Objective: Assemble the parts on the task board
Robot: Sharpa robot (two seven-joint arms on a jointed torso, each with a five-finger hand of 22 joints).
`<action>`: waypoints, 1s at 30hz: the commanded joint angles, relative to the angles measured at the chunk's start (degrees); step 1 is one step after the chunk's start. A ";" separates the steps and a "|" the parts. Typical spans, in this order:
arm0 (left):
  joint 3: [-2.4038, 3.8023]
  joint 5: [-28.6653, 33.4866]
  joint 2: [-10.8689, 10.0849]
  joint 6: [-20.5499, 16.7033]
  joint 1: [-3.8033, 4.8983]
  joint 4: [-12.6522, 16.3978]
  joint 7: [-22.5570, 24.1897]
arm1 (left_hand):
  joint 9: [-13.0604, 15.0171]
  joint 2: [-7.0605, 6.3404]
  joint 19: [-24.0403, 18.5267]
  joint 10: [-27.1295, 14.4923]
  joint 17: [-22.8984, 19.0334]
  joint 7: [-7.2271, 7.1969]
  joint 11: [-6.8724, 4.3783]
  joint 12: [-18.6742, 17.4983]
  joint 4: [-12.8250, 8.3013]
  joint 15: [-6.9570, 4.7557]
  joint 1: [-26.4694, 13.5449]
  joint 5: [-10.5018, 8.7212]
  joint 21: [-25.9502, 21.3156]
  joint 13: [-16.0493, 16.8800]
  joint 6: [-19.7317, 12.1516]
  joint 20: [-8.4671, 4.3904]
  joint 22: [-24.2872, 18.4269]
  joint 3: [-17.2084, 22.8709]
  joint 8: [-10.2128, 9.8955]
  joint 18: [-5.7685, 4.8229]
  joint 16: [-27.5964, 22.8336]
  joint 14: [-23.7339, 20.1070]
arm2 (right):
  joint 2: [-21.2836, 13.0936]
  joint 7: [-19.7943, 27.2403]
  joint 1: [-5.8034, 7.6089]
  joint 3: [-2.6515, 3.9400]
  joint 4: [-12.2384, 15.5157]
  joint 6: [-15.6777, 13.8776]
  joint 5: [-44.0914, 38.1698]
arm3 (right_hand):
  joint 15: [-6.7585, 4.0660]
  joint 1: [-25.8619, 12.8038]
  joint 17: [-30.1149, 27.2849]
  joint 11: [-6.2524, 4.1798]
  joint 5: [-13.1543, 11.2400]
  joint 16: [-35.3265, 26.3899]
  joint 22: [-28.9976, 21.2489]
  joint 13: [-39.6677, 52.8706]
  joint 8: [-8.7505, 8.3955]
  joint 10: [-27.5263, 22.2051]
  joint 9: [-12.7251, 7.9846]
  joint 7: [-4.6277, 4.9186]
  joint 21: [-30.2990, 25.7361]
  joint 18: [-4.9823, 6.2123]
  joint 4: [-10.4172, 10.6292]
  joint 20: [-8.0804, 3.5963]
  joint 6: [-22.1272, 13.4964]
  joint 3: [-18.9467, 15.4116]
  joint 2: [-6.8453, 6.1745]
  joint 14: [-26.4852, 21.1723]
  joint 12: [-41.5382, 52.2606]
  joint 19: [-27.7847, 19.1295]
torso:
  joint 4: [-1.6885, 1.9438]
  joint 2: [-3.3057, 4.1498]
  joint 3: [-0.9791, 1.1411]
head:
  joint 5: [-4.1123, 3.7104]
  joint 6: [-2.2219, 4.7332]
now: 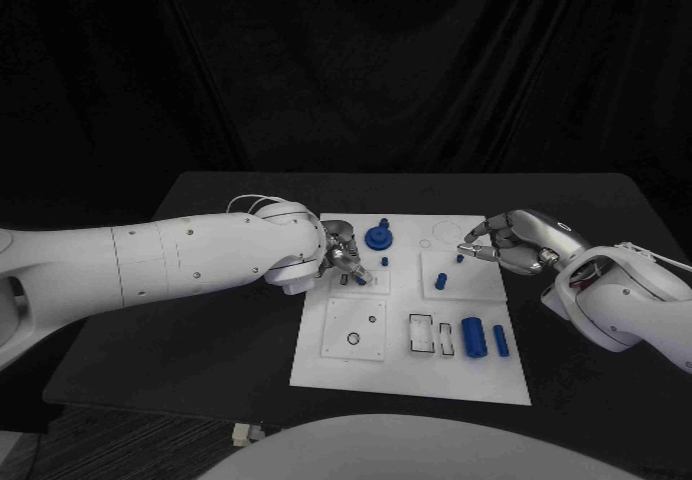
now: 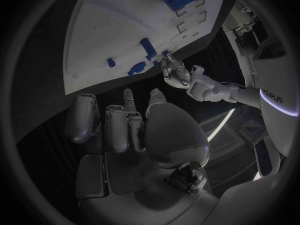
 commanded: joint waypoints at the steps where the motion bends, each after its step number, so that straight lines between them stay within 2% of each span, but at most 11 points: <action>1: -0.05 0.13 0.16 -0.11 -0.03 -0.11 1.37 | -0.14 -0.18 -0.07 5.87 14.40 -0.07 0.35 -0.03 -0.93 0.26 0.71 -0.05 -0.18 15.06 0.66 0.38 9.42 1.15 -0.20 0.67 -0.18 5.63 | -0.02 -0.65 -0.15 0.03 0.05 0.30 -0.10 | 0.15 0.56 0.15 0.25 0.19 -0.06 9.22 9.78 0.23 3.60 -0.01 0.00 -0.20 0.86 -0.13 -0.02 0.30 -0.33 -0.05 2.66 -0.40 0.10 | 0.03 0.03 0.00 | 0.00 -0.01; 7: -0.05 0.13 0.33 0.02 -0.03 -0.34 1.49 | -0.71 -0.39 -0.05 5.87 14.44 -0.23 0.20 -0.03 -1.41 0.14 0.83 -0.11 -0.06 15.06 1.62 0.30 9.45 1.48 -0.23 0.66 -0.11 5.65 | 0.01 -0.71 -0.15 0.03 0.05 0.35 -0.10 | 0.15 0.50 0.18 0.26 0.16 -0.04 9.22 9.80 0.19 3.61 -0.04 0.00 -0.22 0.86 -0.11 -0.01 0.30 -0.44 0.04 2.67 -0.38 0.11 | 0.01 -0.01 -0.01 | 0.01 -0.01; 14: -0.05 0.13 0.39 0.23 -0.03 -0.54 0.95 | -2.00 -1.72 -0.01 5.87 14.42 -0.01 0.40 -0.03 1.04 0.27 -3.10 0.06 0.03 15.06 2.57 0.36 9.46 -1.12 -0.74 0.64 -0.14 5.64 | 0.00 -0.70 -0.15 0.03 0.08 0.35 -0.10 | 0.15 0.50 0.18 0.26 0.16 -0.04 9.22 9.80 0.19 3.61 -0.04 0.00 -0.22 0.86 -0.11 -0.01 0.30 -0.44 0.04 2.67 -0.38 0.11 | 0.01 0.03 0.00 | -0.02 -0.01; 24: -0.05 0.13 0.19 0.82 -0.03 -0.39 0.44 | -2.71 -2.63 -0.04 5.87 14.34 0.27 0.62 -0.03 2.98 0.42 -5.29 -0.06 -0.15 15.06 2.54 0.48 9.41 -3.82 -1.11 0.66 -0.27 5.61 | -0.01 -0.68 -0.16 0.03 0.08 0.33 -0.10 | 0.16 0.46 0.19 0.26 0.13 -0.04 9.22 9.82 0.19 3.62 -0.04 0.01 -0.25 0.86 -0.09 -0.01 0.31 -0.47 0.07 2.68 -0.37 0.11 | 0.02 0.03 -0.01 | -0.03 -0.01; 30: -0.05 0.13 0.10 0.82 -0.03 -0.28 0.33 | -3.05 -3.51 -0.09 5.87 14.31 0.49 0.79 -0.03 5.12 0.53 -7.67 -0.21 -0.22 15.06 2.45 0.55 9.39 -6.68 -1.30 0.67 -0.33 5.59 | -0.03 -0.67 -0.18 0.03 0.10 0.33 -0.10 | 0.16 0.46 0.19 0.26 0.13 -0.04 9.22 9.82 0.19 3.62 -0.04 0.01 -0.25 0.86 -0.09 -0.01 0.31 -0.47 0.07 2.68 -0.37 0.11 | 0.03 0.01 -0.01 | -0.09 -0.01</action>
